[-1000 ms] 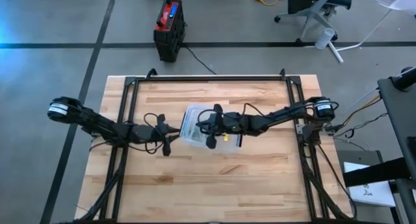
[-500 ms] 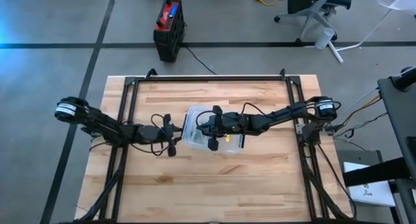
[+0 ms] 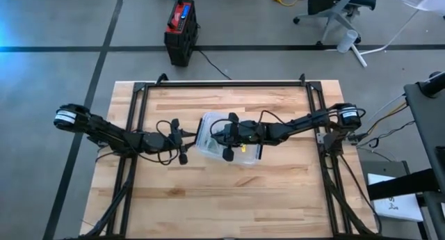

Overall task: Roll bandage
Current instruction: Close the transparent bin

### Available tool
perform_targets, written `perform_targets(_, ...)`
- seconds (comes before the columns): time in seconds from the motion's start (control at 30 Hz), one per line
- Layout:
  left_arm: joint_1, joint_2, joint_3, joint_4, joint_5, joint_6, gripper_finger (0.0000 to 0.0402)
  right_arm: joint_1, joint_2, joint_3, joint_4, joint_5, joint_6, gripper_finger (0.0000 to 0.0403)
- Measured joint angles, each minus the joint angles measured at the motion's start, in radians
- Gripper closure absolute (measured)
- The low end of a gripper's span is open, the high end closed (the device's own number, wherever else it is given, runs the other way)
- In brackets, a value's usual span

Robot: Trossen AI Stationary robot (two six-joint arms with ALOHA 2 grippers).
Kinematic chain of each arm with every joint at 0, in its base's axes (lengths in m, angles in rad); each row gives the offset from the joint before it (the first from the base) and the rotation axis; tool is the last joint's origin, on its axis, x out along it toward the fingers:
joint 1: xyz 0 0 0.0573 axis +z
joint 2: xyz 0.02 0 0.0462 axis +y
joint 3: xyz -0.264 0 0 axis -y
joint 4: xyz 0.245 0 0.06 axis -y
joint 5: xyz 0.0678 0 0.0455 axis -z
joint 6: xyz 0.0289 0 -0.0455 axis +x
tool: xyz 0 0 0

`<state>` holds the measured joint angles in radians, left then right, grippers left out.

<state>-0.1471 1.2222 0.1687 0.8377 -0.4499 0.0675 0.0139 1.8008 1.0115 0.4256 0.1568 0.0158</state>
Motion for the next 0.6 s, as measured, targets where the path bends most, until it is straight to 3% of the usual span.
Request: perform_targets(0.6,-0.007,-0.015,0.031,-0.093,-0.038,0.059,0.0233,-0.006,-0.001,0.0,-0.013,-0.003,0.01,0.0403)
